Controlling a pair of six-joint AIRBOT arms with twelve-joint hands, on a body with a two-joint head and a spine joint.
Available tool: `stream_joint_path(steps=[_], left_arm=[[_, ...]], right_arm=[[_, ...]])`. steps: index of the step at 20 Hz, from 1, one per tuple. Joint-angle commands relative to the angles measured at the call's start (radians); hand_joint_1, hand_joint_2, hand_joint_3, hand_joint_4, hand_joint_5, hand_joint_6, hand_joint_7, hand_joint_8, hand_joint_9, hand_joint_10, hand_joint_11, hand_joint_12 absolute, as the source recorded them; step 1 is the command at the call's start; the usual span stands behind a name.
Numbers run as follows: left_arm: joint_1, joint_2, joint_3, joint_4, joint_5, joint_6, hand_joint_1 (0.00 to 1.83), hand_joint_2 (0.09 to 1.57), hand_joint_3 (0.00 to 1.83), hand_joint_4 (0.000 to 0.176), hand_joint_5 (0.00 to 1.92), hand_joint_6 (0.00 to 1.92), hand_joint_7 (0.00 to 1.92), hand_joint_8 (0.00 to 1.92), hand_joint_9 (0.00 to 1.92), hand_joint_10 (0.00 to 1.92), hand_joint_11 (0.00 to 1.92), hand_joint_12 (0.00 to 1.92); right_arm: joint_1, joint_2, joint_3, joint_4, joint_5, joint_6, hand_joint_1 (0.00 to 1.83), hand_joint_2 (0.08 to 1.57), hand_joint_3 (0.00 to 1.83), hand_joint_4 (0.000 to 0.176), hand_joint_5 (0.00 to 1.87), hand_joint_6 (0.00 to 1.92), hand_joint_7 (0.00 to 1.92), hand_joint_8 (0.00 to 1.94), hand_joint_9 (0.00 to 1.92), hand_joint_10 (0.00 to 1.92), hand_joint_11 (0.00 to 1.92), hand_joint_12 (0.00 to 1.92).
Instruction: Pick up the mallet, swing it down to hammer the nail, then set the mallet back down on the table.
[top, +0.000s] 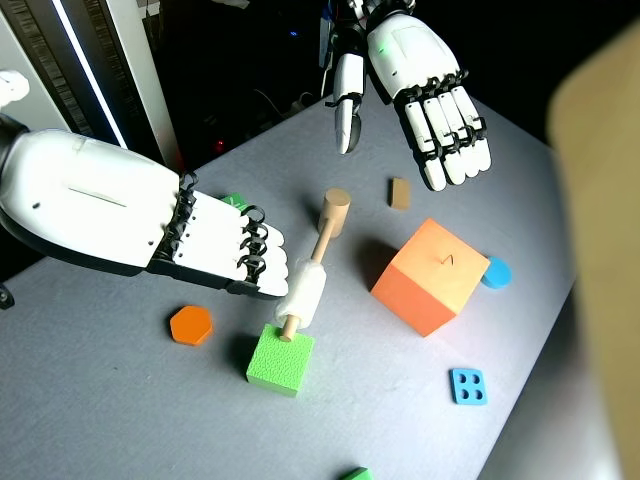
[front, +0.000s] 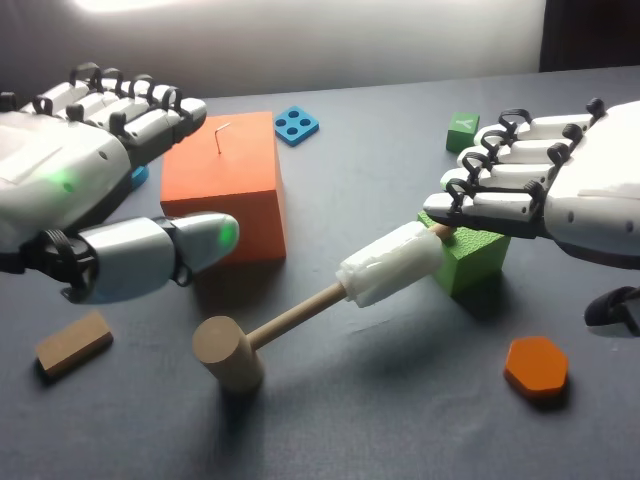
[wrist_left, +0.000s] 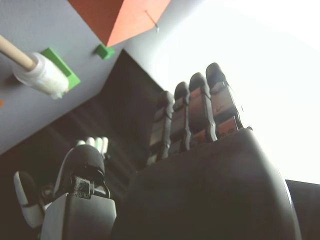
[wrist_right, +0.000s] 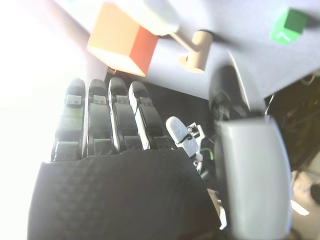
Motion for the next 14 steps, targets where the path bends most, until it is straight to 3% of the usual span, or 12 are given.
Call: stream_joint_path(steps=[1, 4, 6, 8, 13, 14], left_arm=[[-0.005, 0.004, 0.011, 0.054, -0.091, -0.029, 0.0, 1.28, 0.0, 0.0, 0.12, 0.0, 0.07, 0.0, 0.05, 0.0, 0.0, 0.2], [0.008, 0.004, 0.053, 0.149, -0.058, -0.125, 0.0, 1.3, 0.0, 0.0, 0.11, 0.0, 0.07, 0.0, 0.05, 0.0, 0.0, 0.18], [0.027, 0.003, 0.082, 0.239, -0.04, -0.224, 0.0, 1.3, 0.0, 0.0, 0.13, 0.0, 0.09, 0.0, 0.07, 0.0, 0.0, 0.24], [0.047, 0.003, 0.103, 0.314, -0.037, -0.31, 0.0, 1.3, 0.0, 0.0, 0.16, 0.0, 0.12, 0.0, 0.09, 0.0, 0.0, 0.24], [0.104, -0.005, 0.142, 0.495, -0.038, -0.495, 0.0, 1.3, 0.0, 0.0, 0.13, 0.0, 0.09, 0.0, 0.06, 0.0, 0.0, 0.19], [0.133, -0.028, 0.171, 0.562, -0.055, -0.58, 0.0, 1.3, 0.0, 0.0, 0.13, 0.0, 0.09, 0.0, 0.06, 0.0, 0.01, 0.19]], right_arm=[[0.018, -0.005, -0.003, -0.004, 0.074, 0.013, 1.1, 1.01, 0.0, 0.0, 0.0, 0.0, 0.0, 0.0, 0.0, 0.0, 0.0, 0.0], [0.041, -0.051, -0.002, -0.034, -0.005, 0.091, 1.29, 0.96, 0.0, 0.0, 0.0, 0.0, 0.0, 0.0, 0.0, 0.0, 0.0, 0.0], [0.042, -0.113, 0.001, -0.33, -0.093, 0.367, 1.33, 0.95, 0.0, 0.0, 0.0, 0.0, 0.0, 0.0, 0.0, 0.0, 0.0, 0.0], [0.035, -0.179, 0.02, -0.474, -0.161, 0.522, 1.27, 0.99, 0.0, 0.0, 0.0, 0.0, 0.0, 0.0, 0.0, 0.0, 0.0, 0.0], [0.02, -0.285, 0.071, -0.494, -0.204, 0.639, 1.25, 0.98, 0.0, 0.0, 0.0, 0.0, 0.0, 0.0, 0.0, 0.0, 0.0, 0.0], [0.013, -0.331, 0.084, -0.588, -0.222, 0.734, 1.26, 0.98, 0.0, 0.0, 0.0, 0.0, 0.0, 0.0, 0.0, 0.0, 0.0, 0.0]])
